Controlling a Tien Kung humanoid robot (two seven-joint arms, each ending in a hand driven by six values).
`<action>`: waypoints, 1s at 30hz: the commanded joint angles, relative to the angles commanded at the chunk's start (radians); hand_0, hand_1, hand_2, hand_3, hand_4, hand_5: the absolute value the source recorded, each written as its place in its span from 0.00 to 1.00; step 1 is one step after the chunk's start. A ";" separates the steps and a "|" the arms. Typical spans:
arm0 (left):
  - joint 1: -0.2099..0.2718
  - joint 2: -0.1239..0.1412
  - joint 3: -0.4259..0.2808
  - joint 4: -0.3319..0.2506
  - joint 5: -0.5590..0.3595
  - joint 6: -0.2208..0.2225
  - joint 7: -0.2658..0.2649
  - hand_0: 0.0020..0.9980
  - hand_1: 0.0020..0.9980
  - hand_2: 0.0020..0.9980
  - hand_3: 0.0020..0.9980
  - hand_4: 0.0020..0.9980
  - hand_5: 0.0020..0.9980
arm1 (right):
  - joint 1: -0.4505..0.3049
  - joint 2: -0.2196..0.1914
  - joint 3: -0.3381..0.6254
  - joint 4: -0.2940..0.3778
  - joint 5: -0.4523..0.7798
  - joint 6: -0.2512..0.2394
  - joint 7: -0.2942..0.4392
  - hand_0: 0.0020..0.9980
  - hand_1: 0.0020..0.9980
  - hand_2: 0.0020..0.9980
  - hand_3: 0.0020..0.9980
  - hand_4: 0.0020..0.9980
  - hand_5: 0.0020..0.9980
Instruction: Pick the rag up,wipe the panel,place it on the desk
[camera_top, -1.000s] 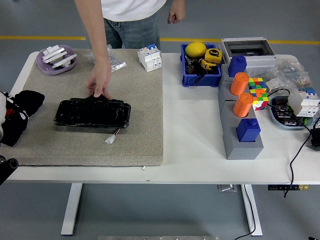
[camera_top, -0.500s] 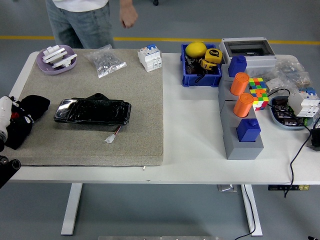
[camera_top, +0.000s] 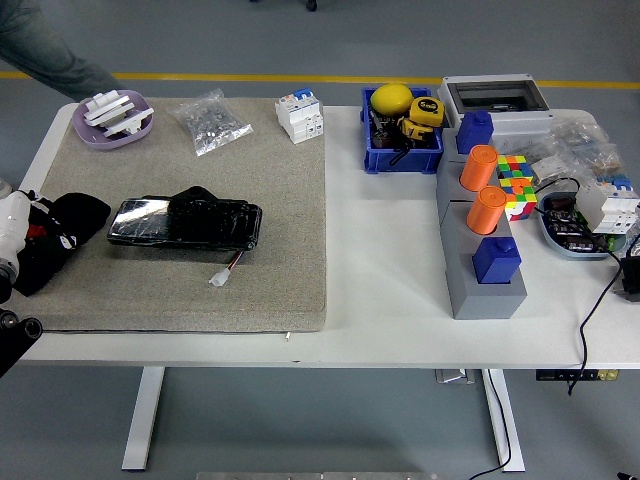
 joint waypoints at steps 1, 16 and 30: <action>0.001 0.000 -0.002 -0.001 0.002 0.000 -0.001 0.44 0.54 0.59 0.60 1.00 0.32 | 0.000 0.000 0.002 0.000 -0.003 0.000 -0.002 0.71 0.68 0.69 0.64 1.00 0.55; 0.014 0.018 -0.044 -0.027 0.020 -0.011 -0.010 0.45 0.56 0.65 0.69 1.00 0.52 | -0.007 0.000 0.012 0.000 -0.017 0.000 -0.009 0.71 0.68 0.69 0.64 1.00 0.54; 0.071 0.040 -0.185 -0.164 0.033 -0.058 0.003 0.46 0.57 0.65 0.70 1.00 0.57 | -0.017 0.003 0.010 -0.001 -0.011 -0.002 -0.007 0.71 0.67 0.69 0.63 1.00 0.54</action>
